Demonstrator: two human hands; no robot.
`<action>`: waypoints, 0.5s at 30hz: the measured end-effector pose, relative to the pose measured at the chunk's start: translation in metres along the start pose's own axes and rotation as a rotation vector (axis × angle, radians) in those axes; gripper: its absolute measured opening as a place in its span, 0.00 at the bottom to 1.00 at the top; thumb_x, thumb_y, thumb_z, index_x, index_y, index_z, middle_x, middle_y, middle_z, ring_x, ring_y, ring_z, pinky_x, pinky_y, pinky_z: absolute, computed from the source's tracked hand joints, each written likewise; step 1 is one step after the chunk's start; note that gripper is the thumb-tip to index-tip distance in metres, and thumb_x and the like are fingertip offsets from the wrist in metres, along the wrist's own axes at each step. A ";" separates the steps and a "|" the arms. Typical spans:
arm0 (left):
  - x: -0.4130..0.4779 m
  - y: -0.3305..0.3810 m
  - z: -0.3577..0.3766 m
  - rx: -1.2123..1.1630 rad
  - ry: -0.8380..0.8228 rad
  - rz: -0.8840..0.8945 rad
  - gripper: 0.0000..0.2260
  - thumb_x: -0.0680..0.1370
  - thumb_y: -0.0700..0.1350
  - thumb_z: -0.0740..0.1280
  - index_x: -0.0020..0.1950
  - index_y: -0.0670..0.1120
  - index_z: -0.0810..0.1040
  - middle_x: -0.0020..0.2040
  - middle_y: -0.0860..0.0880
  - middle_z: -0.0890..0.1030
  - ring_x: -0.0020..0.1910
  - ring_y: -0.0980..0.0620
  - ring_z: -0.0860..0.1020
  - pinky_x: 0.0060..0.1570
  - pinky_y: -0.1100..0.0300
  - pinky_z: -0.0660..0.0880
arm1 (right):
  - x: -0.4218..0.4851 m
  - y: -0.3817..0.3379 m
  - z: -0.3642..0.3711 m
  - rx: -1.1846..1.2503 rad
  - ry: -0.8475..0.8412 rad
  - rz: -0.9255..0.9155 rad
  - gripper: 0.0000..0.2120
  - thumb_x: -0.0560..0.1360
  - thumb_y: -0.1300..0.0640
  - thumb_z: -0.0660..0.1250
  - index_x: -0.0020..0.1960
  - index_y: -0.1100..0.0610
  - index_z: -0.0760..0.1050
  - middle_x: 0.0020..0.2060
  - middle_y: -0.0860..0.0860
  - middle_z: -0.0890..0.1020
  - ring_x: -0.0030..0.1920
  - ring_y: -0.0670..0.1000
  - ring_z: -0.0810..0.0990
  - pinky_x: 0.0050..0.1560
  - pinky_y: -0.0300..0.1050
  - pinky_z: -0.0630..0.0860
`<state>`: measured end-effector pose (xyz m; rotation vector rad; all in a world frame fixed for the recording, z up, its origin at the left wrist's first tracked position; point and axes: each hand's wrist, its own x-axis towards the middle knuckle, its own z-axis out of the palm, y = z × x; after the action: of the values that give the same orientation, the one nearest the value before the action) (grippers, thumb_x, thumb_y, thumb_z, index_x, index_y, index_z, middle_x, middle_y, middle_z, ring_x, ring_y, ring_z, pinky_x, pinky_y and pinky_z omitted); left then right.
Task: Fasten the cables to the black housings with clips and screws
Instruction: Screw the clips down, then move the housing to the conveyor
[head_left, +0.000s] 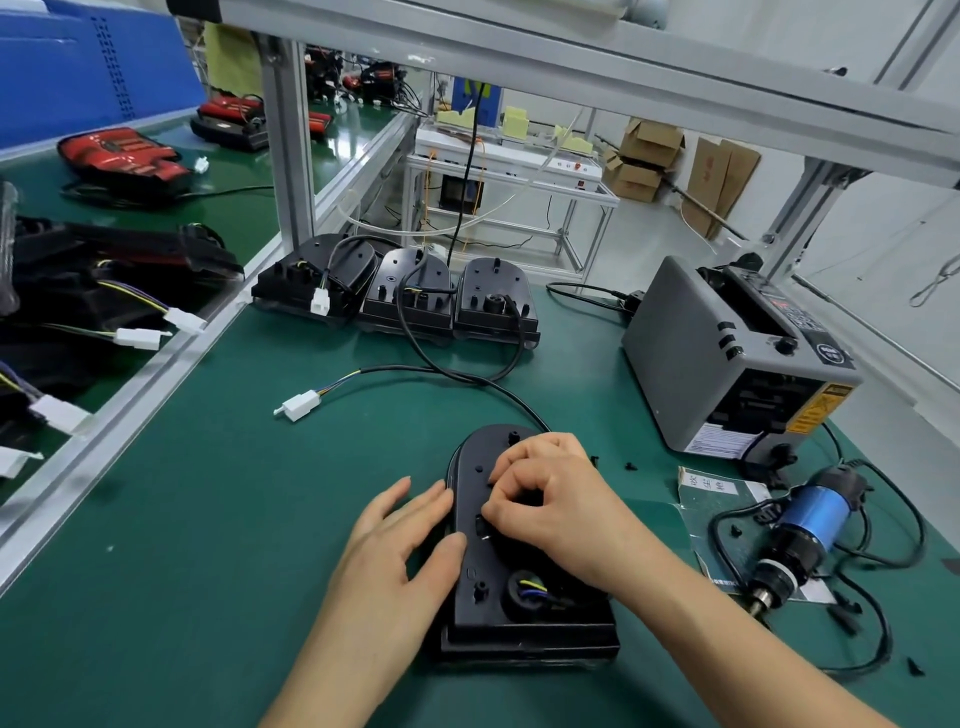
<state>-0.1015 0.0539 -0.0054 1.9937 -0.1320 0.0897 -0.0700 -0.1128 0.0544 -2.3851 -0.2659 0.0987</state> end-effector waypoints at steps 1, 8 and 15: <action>0.000 0.000 0.000 0.003 0.001 -0.001 0.18 0.76 0.49 0.66 0.66 0.60 0.72 0.66 0.68 0.68 0.68 0.77 0.52 0.68 0.68 0.56 | 0.000 0.000 0.001 -0.007 0.007 -0.007 0.14 0.69 0.55 0.72 0.28 0.44 0.74 0.44 0.39 0.77 0.58 0.39 0.65 0.61 0.36 0.63; 0.000 -0.001 0.001 0.000 0.002 0.023 0.19 0.76 0.48 0.66 0.66 0.58 0.72 0.65 0.69 0.69 0.67 0.77 0.52 0.66 0.69 0.56 | 0.000 0.000 0.004 -0.142 0.047 -0.077 0.15 0.70 0.53 0.71 0.28 0.42 0.70 0.43 0.37 0.75 0.57 0.40 0.64 0.64 0.46 0.63; 0.000 -0.001 0.001 -0.007 0.010 0.029 0.18 0.76 0.47 0.67 0.66 0.58 0.73 0.62 0.72 0.68 0.67 0.77 0.53 0.67 0.68 0.57 | -0.003 -0.001 0.008 -0.268 0.103 -0.138 0.11 0.71 0.52 0.70 0.32 0.45 0.71 0.42 0.38 0.75 0.55 0.40 0.63 0.60 0.41 0.61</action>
<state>-0.1011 0.0537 -0.0070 1.9840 -0.1545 0.1174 -0.0738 -0.1073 0.0497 -2.6183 -0.4161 -0.1314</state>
